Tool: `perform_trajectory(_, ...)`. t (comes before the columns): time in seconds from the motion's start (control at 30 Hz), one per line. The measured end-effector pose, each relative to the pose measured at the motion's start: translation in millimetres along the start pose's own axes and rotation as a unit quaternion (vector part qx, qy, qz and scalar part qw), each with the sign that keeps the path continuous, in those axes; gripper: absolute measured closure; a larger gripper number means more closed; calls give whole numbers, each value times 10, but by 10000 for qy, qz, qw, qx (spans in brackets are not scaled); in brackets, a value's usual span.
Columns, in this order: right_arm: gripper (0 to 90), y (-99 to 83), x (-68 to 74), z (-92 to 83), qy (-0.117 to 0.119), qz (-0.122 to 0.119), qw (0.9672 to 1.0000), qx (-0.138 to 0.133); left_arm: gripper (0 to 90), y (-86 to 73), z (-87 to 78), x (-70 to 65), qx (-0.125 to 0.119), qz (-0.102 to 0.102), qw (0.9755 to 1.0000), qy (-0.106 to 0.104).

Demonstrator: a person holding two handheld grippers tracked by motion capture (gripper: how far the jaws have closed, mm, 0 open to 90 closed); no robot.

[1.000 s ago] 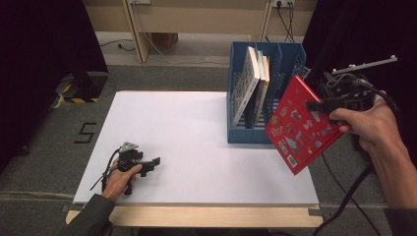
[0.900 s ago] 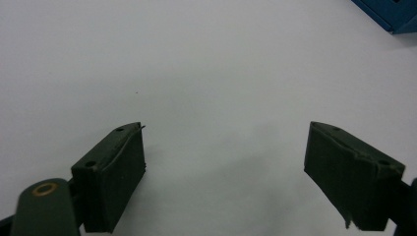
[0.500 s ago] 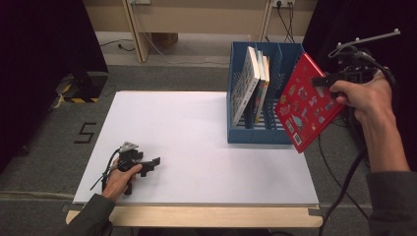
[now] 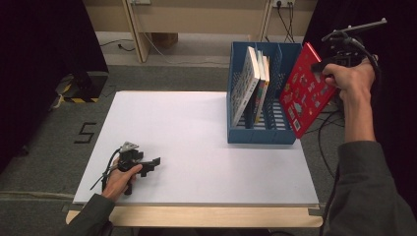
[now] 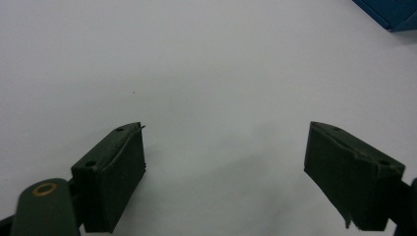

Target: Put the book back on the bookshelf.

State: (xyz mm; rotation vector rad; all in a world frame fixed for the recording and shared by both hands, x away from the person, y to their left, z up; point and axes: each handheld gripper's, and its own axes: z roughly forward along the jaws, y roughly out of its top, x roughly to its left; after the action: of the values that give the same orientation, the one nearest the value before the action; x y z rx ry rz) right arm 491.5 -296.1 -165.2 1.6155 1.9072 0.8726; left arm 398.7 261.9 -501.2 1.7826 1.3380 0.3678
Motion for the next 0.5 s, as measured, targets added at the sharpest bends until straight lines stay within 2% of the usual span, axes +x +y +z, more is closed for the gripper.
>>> perform_trajectory(0.3, 791, 185, -73, 277, -16, 351, 9994, -52, 151, 1, -19, 15, -24, -37, 10000, -22)
perform_trajectory(0.5, 787, 255, -131, 490, -149, 491, 9987, -25, 151, 0, -12, 24, -7, -44, 10000, -33)
